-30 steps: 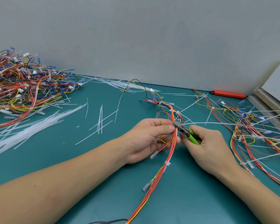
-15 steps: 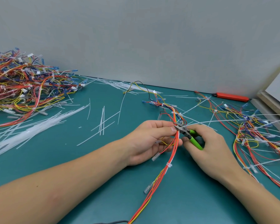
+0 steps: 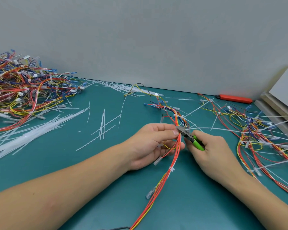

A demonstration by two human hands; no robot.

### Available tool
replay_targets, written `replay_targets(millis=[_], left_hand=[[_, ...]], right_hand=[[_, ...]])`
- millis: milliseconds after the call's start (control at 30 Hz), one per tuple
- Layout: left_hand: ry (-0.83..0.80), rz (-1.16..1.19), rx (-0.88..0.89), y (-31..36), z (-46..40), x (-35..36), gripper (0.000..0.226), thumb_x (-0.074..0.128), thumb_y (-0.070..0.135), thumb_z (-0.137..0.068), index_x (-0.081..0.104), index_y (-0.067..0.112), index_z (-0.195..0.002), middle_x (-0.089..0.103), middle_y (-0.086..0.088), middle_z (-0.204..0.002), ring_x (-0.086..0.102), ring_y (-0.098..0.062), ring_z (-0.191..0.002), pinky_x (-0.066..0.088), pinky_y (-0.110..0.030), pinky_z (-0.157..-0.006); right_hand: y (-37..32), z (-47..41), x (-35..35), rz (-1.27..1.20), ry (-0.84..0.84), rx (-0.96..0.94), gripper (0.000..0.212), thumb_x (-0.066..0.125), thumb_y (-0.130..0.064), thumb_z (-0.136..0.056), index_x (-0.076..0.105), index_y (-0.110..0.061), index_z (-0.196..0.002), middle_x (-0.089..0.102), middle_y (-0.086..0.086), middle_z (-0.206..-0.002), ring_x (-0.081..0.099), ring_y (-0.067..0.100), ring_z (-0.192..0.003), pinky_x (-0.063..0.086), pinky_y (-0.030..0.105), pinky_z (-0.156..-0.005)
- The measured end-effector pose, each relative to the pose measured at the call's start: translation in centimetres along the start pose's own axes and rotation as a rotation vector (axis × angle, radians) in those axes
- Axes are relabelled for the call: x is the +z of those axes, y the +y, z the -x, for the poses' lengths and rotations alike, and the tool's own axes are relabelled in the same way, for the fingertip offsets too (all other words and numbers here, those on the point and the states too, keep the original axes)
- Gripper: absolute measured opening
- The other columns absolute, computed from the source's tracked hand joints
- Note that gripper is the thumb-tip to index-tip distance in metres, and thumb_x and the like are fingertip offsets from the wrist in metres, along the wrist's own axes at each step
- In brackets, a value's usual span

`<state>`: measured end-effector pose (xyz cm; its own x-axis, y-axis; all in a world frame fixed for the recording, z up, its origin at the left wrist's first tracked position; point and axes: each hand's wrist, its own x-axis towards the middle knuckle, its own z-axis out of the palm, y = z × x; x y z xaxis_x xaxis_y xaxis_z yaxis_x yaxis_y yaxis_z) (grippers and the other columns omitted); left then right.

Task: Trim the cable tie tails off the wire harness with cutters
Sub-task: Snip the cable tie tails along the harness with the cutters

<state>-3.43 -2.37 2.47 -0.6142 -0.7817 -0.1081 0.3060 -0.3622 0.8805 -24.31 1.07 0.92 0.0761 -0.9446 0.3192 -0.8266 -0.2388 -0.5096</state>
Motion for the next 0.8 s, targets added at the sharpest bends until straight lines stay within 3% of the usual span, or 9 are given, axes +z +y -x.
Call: replay_targets(millis=[300, 433, 600, 800], left_hand=[[-0.007, 0.003, -0.003, 0.0, 0.1, 0.1, 0.015, 0.056, 0.007, -0.100, 0.066, 0.008, -0.111, 0.073, -0.002, -0.078, 0.073, -0.015, -0.073, 0.055, -0.022, -0.066], [-0.017, -0.013, -0.003, 0.1, 0.1, 0.2, 0.019, 0.056, 0.007, -0.100, 0.062, 0.007, -0.118, 0.074, 0.001, -0.079, 0.073, -0.013, -0.074, 0.054, -0.022, -0.068], [-0.011, -0.016, -0.002, 0.1, 0.0, 0.2, 0.023, 0.056, 0.007, -0.100, 0.061, 0.004, -0.122, 0.073, -0.001, -0.078, 0.072, -0.014, -0.073, 0.053, -0.022, -0.068], [-0.010, -0.025, 0.004, 0.0, 0.0, 0.1, 0.019, 0.056, 0.008, -0.100, 0.064, 0.006, -0.117, 0.072, -0.002, -0.077, 0.072, -0.014, -0.073, 0.053, -0.023, -0.067]], right_hand=[[-0.2, 0.2, -0.2, -0.061, 0.017, -0.007, 0.022, 0.064, -0.038, -0.093, 0.055, -0.026, -0.076, 0.049, -0.006, -0.058, 0.040, 0.013, -0.054, 0.035, 0.034, -0.053], [-0.9, 0.1, -0.5, -0.050, 0.052, -0.043, 0.005, 0.068, -0.034, -0.088, 0.069, -0.038, -0.092, 0.065, -0.020, -0.086, 0.057, 0.007, -0.079, 0.041, 0.019, -0.068], [-1.1, 0.1, -0.6, -0.055, 0.054, -0.050, 0.020, 0.066, -0.036, -0.084, 0.066, -0.050, -0.098, 0.065, -0.029, -0.101, 0.059, 0.003, -0.095, 0.040, 0.013, -0.079], [-0.7, 0.0, -0.4, -0.053, 0.051, -0.044, 0.024, 0.073, -0.022, -0.089, 0.069, -0.041, -0.102, 0.070, -0.022, -0.090, 0.061, 0.006, -0.091, 0.046, 0.024, -0.081]])
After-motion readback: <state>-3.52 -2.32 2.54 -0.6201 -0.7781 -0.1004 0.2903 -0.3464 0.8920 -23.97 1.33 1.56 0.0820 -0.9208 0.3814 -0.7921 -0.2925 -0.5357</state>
